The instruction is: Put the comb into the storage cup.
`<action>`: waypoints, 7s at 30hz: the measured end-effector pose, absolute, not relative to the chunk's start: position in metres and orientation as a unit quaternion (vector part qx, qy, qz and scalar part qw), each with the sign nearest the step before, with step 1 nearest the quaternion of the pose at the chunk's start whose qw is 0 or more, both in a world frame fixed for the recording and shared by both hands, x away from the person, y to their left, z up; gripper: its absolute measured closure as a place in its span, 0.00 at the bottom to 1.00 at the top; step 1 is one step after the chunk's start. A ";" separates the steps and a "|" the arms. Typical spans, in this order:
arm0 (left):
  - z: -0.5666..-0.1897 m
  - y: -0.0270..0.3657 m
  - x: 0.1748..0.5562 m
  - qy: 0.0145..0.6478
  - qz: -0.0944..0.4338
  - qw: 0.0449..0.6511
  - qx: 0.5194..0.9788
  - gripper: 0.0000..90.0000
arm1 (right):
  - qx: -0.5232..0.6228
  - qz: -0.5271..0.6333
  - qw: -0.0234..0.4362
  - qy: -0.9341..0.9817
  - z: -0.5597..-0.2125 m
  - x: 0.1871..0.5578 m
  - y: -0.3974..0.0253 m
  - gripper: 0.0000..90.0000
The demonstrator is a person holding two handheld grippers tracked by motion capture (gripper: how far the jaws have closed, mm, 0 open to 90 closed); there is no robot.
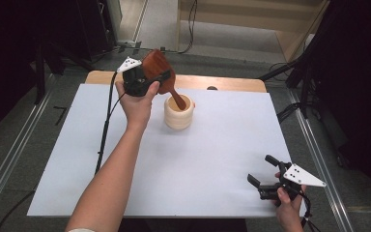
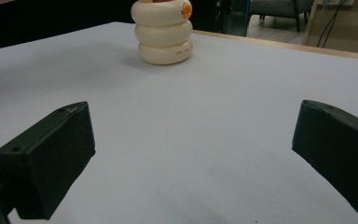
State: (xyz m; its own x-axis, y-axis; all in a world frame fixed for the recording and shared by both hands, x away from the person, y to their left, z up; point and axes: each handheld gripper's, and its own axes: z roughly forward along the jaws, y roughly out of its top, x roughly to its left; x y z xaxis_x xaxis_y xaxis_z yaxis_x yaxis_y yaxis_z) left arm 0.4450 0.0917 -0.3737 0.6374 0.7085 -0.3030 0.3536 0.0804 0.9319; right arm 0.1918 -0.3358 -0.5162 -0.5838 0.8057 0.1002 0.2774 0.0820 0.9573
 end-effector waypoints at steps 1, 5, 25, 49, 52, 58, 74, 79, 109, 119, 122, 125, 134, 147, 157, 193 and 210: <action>-0.375 0.090 0.445 0.401 0.146 0.614 0.664 0.62 | 0.390 0.555 0.238 0.696 -0.516 0.192 -0.336 0.00; -0.381 0.086 0.445 0.403 0.146 0.610 0.667 0.62 | 0.390 0.554 0.239 0.695 -0.516 0.191 -0.336 0.00; -0.407 0.076 0.445 0.418 0.137 0.594 0.674 0.62 | 0.393 0.555 0.238 0.693 -0.516 0.191 -0.337 0.00; -0.425 0.067 0.446 0.447 0.129 0.583 0.666 0.62 | 0.391 0.558 0.238 0.692 -0.516 0.192 -0.338 0.00; -0.426 0.067 0.447 0.451 0.129 0.578 0.668 0.61 | 0.391 0.558 0.238 0.692 -0.516 0.192 -0.338 0.00; -0.428 0.067 0.447 0.456 0.126 0.579 0.664 0.62 | 0.392 0.558 0.237 0.692 -0.516 0.192 -0.338 0.00; -0.432 0.074 0.453 0.469 0.116 0.579 0.657 0.58 | 0.392 0.556 0.238 0.693 -0.516 0.192 -0.337 0.00; -0.432 0.075 0.454 0.463 0.122 0.580 0.659 0.54 | 0.395 0.556 0.238 0.692 -0.516 0.192 -0.337 0.00; -0.430 0.086 0.440 0.438 0.161 0.556 0.688 0.00 | 0.395 0.555 0.239 0.692 -0.516 0.192 -0.337 0.00; -0.429 0.099 0.430 0.430 0.165 0.560 0.688 0.00 | 0.394 0.553 0.240 0.694 -0.517 0.193 -0.336 0.00; -0.428 0.102 0.426 0.425 0.166 0.558 0.693 0.00 | 0.395 0.552 0.240 0.694 -0.517 0.193 -0.336 0.00; -0.428 0.104 0.422 0.420 0.167 0.560 0.694 0.00 | 0.395 0.552 0.241 0.694 -0.516 0.193 -0.336 0.00; -0.428 0.111 0.409 0.405 0.170 0.561 0.702 0.00 | 0.396 0.550 0.241 0.695 -0.516 0.193 -0.335 0.00; -0.433 0.126 0.389 0.396 0.169 0.566 0.703 0.00 | 0.397 0.548 0.242 0.696 -0.517 0.193 -0.334 0.00; -0.432 0.135 0.370 0.375 0.177 0.562 0.716 0.00 | 0.398 0.546 0.243 0.696 -0.517 0.193 -0.334 0.00; -0.433 0.199 0.298 0.345 0.223 0.562 0.718 0.00 | 0.401 0.538 0.248 0.699 -0.517 0.194 -0.332 0.00; -0.442 0.220 0.270 0.346 0.237 0.558 0.716 0.00 | 0.405 0.536 0.249 0.698 -0.517 0.194 -0.331 0.00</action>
State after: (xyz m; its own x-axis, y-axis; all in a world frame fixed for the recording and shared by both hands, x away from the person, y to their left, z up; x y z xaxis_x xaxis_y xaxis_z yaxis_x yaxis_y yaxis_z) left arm 0.2700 0.2204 -0.4415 0.6480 0.7602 -0.0471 0.2322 -0.1384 0.9628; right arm 0.1938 -0.3312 -0.5171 -0.5483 0.8319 0.0852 0.2978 0.0990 0.9495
